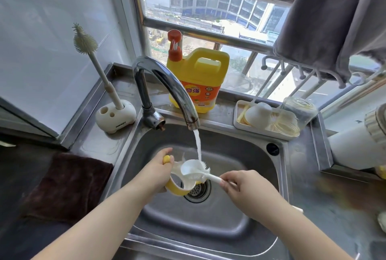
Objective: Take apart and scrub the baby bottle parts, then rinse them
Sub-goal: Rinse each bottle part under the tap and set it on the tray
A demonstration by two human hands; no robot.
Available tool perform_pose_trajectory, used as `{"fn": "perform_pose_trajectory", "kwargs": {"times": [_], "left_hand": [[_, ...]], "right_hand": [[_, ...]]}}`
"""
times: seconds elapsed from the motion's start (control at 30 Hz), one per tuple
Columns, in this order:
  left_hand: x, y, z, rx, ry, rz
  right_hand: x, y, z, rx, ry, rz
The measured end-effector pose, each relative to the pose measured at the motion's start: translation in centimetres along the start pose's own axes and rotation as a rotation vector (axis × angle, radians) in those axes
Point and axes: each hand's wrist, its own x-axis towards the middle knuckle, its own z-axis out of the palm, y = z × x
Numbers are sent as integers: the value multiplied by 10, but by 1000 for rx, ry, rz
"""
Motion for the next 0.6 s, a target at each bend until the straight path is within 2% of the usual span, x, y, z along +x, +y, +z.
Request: {"fn": "perform_pose_trajectory", "kwargs": {"times": [0.17,0.3,0.37,0.5,0.6], "left_hand": [[2,4,-3,13,-25,179],[5,11,-8,-54,32,244],[7,13,-9,-81,47,272],[8,10,-7,-143,57,327],[8,11,-9,-206,38,335]], "right_hand": [[16,-14,-1,-246,10,-33],[25,-21,-8,-338,19,-17],[24,-21,-9,-300,-53,16],[19,-25,-7,-18,-235,19],[15,-21,-11,45,-227,19]]}}
